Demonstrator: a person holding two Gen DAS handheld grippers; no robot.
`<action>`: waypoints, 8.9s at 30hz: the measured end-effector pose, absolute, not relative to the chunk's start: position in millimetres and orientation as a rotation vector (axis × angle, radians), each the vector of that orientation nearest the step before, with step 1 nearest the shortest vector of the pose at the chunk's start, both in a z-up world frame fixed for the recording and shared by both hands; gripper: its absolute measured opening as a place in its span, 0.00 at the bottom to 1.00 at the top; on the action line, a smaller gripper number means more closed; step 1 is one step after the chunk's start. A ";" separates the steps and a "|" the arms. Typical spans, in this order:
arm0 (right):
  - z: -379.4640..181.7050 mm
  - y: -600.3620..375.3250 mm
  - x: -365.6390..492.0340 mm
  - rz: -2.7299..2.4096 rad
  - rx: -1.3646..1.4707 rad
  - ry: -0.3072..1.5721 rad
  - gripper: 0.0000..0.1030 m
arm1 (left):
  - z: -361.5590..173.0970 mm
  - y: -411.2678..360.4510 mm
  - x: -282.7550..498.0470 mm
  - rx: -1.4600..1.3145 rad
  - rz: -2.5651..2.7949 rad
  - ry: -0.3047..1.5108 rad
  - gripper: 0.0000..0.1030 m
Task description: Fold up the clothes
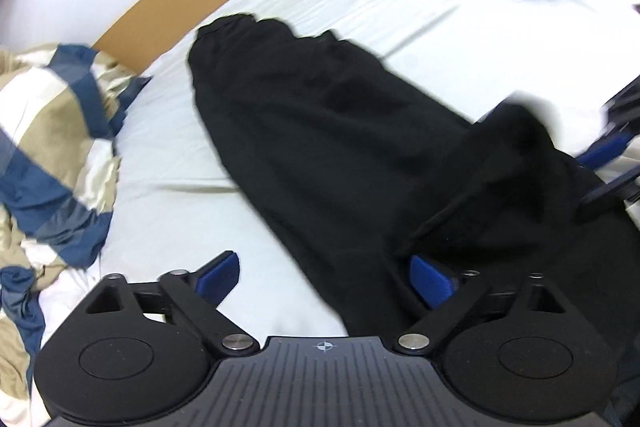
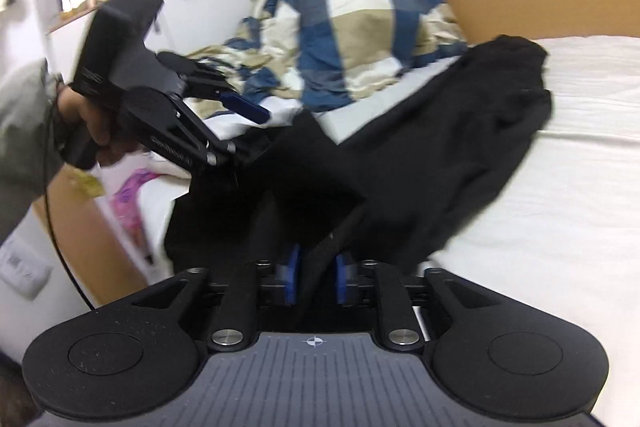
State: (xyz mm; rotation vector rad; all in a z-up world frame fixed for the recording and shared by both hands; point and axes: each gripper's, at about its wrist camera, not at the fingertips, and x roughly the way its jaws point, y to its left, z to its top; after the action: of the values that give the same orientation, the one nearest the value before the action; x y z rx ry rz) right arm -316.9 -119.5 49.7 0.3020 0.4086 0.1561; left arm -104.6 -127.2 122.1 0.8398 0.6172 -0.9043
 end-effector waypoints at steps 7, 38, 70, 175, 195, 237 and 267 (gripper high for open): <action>60.9 -123.8 -322.8 0.178 0.206 0.324 0.48 | 157.4 -79.9 -104.3 0.453 -0.851 0.538 0.99; 17.7 -76.7 -292.3 0.264 -0.105 0.423 0.70 | 131.5 1.9 -168.7 0.327 -0.748 0.481 0.99; -10.5 -65.7 -355.1 0.268 -0.495 0.273 0.84 | 60.8 -41.0 -294.5 1.259 -0.888 0.276 0.99; 38.1 -21.0 -390.6 0.606 -0.595 0.522 0.09 | 110.1 -24.3 -311.9 1.178 -1.386 0.661 0.03; 70.7 -151.3 -222.9 0.414 -0.054 0.638 0.17 | 140.4 -130.5 -98.0 0.940 -1.018 0.741 0.84; 17.7 -130.2 -267.1 0.358 -0.088 0.578 0.92 | 54.6 -89.5 -148.7 0.560 -0.745 0.461 1.00; 12.1 -137.2 -244.9 0.331 -0.058 0.572 1.00 | 48.2 -49.8 -199.8 0.481 -1.063 0.713 1.00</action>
State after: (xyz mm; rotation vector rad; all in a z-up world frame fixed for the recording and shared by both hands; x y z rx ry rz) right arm -244.9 -137.2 12.1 -0.0577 0.5720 0.3307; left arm -199.8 -49.8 48.2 0.4814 0.7129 -1.0628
